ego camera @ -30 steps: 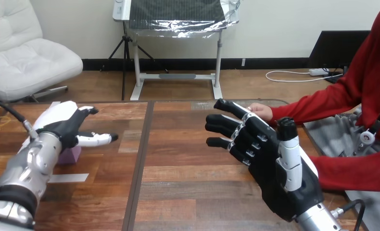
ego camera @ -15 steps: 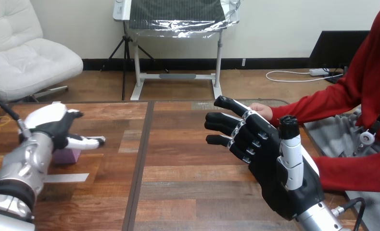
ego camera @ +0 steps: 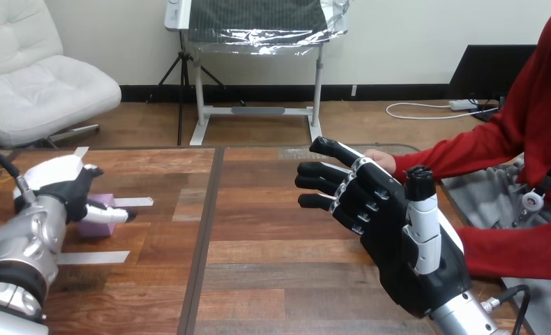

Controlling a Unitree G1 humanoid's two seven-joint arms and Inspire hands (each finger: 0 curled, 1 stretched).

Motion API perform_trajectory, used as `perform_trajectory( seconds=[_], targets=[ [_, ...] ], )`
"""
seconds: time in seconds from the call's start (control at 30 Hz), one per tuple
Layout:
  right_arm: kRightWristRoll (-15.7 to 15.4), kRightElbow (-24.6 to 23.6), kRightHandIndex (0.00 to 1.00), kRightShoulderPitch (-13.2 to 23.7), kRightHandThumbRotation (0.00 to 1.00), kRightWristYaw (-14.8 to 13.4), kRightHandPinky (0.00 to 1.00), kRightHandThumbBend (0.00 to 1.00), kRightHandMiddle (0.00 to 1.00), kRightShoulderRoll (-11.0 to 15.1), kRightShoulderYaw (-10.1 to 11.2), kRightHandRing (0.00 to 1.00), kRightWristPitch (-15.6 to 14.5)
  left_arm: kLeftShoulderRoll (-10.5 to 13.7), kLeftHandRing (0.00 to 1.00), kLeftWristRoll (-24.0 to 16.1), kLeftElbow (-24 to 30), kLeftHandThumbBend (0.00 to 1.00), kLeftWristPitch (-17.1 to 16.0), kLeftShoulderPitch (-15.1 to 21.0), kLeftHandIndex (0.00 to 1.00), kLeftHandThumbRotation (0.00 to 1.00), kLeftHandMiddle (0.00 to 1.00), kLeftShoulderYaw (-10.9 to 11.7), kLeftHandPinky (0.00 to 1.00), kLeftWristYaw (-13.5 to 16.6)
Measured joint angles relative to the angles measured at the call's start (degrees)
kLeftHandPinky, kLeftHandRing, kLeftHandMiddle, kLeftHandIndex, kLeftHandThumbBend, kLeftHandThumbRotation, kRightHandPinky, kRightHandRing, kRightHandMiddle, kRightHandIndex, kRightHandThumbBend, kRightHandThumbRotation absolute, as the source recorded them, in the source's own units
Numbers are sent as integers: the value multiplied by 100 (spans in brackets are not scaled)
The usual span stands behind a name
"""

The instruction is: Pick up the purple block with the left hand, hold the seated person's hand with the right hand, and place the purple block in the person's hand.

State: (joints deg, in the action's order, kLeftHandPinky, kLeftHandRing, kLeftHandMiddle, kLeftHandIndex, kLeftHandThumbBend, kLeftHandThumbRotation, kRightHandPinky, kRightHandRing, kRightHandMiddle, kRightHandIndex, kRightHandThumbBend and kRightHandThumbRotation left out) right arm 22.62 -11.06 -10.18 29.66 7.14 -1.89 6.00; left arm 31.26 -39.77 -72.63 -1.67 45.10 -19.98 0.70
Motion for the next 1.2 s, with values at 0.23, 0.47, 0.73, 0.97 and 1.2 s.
perform_trajectory(
  seconds=[0.23, 0.47, 0.73, 0.97, 1.2],
  targets=[
    [14, 0, 84, 0, 100, 1, 75, 82, 77, 0, 1, 79, -35, 0, 98, -34, -22, 69, 152, 0, 93, 48, 97, -123, 100, 40],
    [19, 0, 84, 0, 100, 7, 75, 82, 76, 2, 2, 78, -108, 0, 99, -31, -41, 69, 261, 0, 95, 45, 99, -193, 100, 25],
    [19, -1, 84, -1, 100, 37, 75, 82, 75, 2, 2, 78, -120, 0, 99, -12, -101, 71, 368, 1, 97, 42, 99, -198, 100, -190],
    [29, -1, 84, -1, 100, 75, 75, 82, 75, 5, 2, 78, -124, 0, 97, 38, -136, 75, 425, 1, 95, 36, 96, -194, 100, -448],
    [55, -1, 83, -1, 100, 94, 75, 83, 75, 4, 1, 78, -133, 0, 93, 175, -139, 79, 458, 2, 91, 27, 91, -173, 95, -541]
  ],
)
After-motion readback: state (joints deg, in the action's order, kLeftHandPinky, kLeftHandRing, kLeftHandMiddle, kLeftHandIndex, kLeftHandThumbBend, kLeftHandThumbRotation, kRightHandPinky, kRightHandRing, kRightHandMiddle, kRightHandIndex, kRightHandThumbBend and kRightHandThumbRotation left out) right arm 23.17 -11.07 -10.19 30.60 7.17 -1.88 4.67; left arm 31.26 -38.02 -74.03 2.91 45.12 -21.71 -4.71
